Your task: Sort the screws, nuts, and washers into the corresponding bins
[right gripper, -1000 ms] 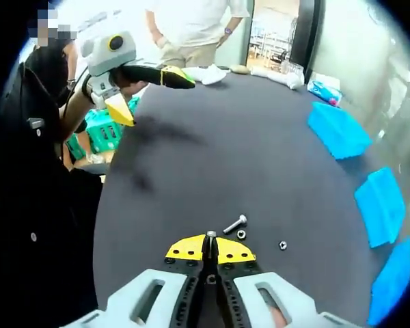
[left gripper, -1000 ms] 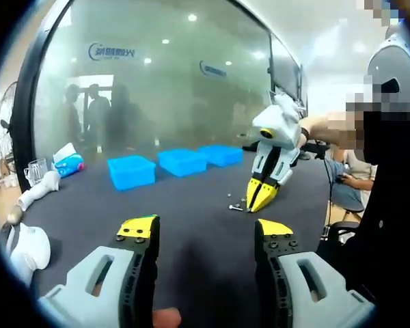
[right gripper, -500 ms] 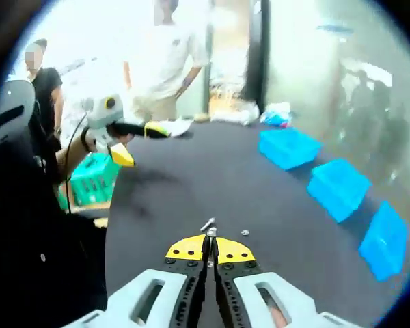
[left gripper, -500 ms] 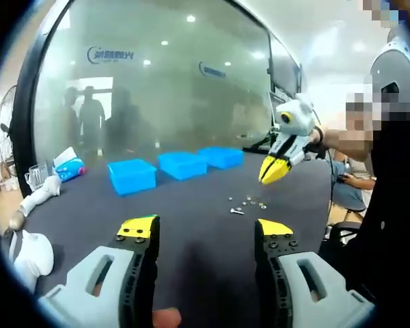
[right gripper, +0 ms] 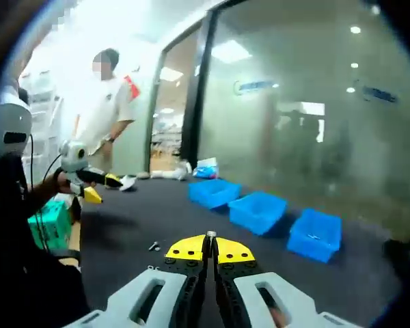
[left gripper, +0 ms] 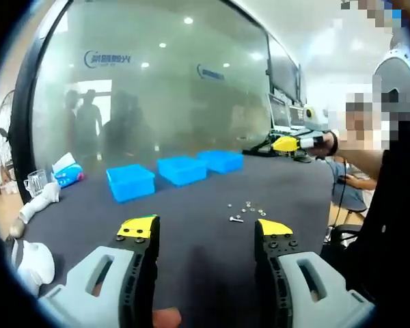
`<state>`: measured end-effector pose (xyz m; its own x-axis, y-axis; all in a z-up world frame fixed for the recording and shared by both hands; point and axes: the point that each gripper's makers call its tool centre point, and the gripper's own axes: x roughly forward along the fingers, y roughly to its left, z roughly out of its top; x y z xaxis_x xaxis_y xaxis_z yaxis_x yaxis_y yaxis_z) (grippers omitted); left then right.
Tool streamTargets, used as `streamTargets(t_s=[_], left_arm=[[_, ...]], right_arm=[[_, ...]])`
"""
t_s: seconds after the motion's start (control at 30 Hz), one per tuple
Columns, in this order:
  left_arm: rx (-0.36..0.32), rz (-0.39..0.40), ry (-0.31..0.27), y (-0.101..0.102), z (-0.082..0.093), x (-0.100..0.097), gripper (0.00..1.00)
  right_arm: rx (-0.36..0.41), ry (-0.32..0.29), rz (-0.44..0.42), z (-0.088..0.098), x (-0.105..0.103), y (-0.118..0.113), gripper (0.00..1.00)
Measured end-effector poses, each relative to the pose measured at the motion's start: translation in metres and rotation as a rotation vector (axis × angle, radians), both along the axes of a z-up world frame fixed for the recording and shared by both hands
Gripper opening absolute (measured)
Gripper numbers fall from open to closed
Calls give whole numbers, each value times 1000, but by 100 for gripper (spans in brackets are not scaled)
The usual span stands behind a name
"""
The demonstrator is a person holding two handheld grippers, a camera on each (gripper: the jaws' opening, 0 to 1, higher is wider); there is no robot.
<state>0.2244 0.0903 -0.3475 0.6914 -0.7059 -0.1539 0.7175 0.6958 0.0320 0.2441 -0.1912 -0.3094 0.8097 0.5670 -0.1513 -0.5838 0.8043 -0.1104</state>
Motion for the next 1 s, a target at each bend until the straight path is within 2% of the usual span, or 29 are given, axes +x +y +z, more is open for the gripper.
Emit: streamTargets(t_s=[0.2, 0.37, 0.5, 0.63, 0.77, 0.97, 1.0], left_arm=[[10, -2, -3, -1, 2, 0, 54], [10, -6, -7, -3, 4, 1, 54], [10, -9, -9, -4, 4, 1, 54], [9, -5, -10, -3, 5, 1, 54], [8, 1, -9, 0, 4, 0, 54], [4, 11, -5, 3, 2, 1, 54], [3, 14, -5, 4, 1, 1, 54]], right_arm=[[30, -27, -64, 2, -5, -20, 1], [35, -36, -93, 7, 6, -29, 1], [22, -37, -138, 9, 28, -44, 1], [2, -31, -185, 10, 59, -62, 1], [-16, 13, -228, 5, 96, -82, 1], [-63, 57, -260, -1, 145, -96, 1], [-76, 92, -260, -6, 152, -98, 1]])
